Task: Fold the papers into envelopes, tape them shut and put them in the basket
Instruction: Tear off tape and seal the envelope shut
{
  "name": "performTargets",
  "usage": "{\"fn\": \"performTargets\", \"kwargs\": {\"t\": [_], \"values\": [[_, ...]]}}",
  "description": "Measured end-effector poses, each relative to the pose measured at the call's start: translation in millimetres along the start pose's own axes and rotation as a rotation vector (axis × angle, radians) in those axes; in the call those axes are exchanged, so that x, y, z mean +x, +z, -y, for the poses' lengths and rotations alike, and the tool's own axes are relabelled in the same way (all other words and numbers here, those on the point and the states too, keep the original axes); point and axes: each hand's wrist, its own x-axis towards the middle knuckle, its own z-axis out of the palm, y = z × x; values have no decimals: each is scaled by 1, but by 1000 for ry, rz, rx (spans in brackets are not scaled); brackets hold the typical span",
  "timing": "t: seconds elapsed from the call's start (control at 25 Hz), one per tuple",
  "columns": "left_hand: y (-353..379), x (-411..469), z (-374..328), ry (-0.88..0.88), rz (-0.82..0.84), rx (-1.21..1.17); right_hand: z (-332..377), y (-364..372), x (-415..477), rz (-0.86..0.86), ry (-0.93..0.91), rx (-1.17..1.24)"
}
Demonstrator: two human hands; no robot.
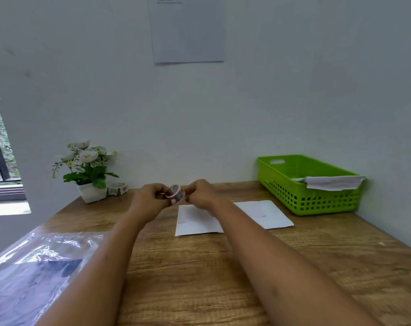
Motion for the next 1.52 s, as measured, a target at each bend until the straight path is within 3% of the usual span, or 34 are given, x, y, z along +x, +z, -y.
{"fn": "performTargets", "kwargs": {"t": [0.12,0.24,0.48,0.64,0.88,1.24,1.52], "values": [[17,-9,-24,87,70,-55,-22,-43,-21,20,-10,200],[36,-23,-41,222,149,38,-36,-71,-45,38,13,398],[64,-31,-44,405,226,227,-64,-82,-74,148,51,414],[69,-36,-46,377,261,173,-63,-81,-77,106,10,383],[72,-39,-50,287,158,28,-59,-85,-79,56,-33,275],[69,-33,-47,297,82,60,-46,-86,-84,-26,-154,294],[69,-36,-45,392,102,132,-54,-81,-72,-225,-222,177]]}}
